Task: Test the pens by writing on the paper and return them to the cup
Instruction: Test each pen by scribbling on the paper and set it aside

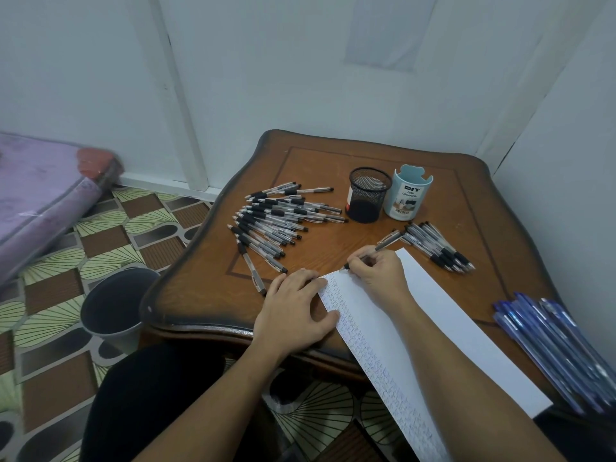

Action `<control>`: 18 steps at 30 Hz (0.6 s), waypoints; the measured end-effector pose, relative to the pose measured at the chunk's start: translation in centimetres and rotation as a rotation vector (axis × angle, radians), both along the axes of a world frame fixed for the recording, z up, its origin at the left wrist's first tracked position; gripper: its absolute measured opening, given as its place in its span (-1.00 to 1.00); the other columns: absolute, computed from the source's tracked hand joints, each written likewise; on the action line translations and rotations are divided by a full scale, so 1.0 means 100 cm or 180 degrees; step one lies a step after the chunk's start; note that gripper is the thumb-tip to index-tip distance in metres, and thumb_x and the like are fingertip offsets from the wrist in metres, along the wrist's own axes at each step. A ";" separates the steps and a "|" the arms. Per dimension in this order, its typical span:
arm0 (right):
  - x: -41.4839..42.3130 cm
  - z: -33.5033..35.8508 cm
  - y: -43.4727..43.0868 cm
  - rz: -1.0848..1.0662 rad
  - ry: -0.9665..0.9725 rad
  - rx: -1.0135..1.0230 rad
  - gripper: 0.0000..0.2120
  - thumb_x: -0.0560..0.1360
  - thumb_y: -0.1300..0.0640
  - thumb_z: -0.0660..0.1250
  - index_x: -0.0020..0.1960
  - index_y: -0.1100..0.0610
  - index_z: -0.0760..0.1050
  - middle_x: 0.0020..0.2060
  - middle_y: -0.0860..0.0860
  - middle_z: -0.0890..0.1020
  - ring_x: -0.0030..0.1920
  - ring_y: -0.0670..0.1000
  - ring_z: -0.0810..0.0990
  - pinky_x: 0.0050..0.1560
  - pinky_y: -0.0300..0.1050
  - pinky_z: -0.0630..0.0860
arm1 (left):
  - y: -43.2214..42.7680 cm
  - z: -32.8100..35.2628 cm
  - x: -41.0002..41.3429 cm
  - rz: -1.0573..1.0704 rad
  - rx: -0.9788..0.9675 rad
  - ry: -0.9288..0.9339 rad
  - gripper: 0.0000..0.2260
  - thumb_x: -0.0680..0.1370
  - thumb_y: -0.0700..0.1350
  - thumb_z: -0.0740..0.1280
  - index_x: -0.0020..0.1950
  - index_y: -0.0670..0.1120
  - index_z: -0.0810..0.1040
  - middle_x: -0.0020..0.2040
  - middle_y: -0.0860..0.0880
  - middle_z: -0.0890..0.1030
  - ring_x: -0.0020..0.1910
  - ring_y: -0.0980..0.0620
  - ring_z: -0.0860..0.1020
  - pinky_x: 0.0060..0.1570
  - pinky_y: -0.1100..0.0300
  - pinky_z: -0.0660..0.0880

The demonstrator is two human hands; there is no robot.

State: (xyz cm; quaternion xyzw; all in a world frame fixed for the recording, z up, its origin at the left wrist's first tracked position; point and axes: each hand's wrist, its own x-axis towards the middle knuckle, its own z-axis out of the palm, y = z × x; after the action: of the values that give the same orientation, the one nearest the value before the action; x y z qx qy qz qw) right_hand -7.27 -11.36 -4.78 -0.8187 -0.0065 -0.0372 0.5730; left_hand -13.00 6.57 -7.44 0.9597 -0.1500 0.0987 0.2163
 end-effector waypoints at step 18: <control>0.002 -0.004 -0.001 0.0050 -0.0022 -0.0090 -0.82 0.52 0.25 0.35 -0.23 0.10 0.63 -0.29 0.06 0.62 -0.31 -0.18 0.49 -0.32 -0.35 0.44 | 0.000 0.001 0.000 0.0005 -0.0016 0.0007 -0.40 0.44 0.35 0.12 0.38 0.08 0.45 0.40 0.15 0.37 0.44 0.19 0.21 0.48 0.12 -0.06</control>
State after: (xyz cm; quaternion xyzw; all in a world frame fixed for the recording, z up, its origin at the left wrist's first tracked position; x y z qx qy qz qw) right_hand -7.04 -11.50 -5.20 -0.8265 -0.0154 -0.0355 0.5616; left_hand -13.02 6.54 -7.36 0.9593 -0.1488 0.0982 0.2189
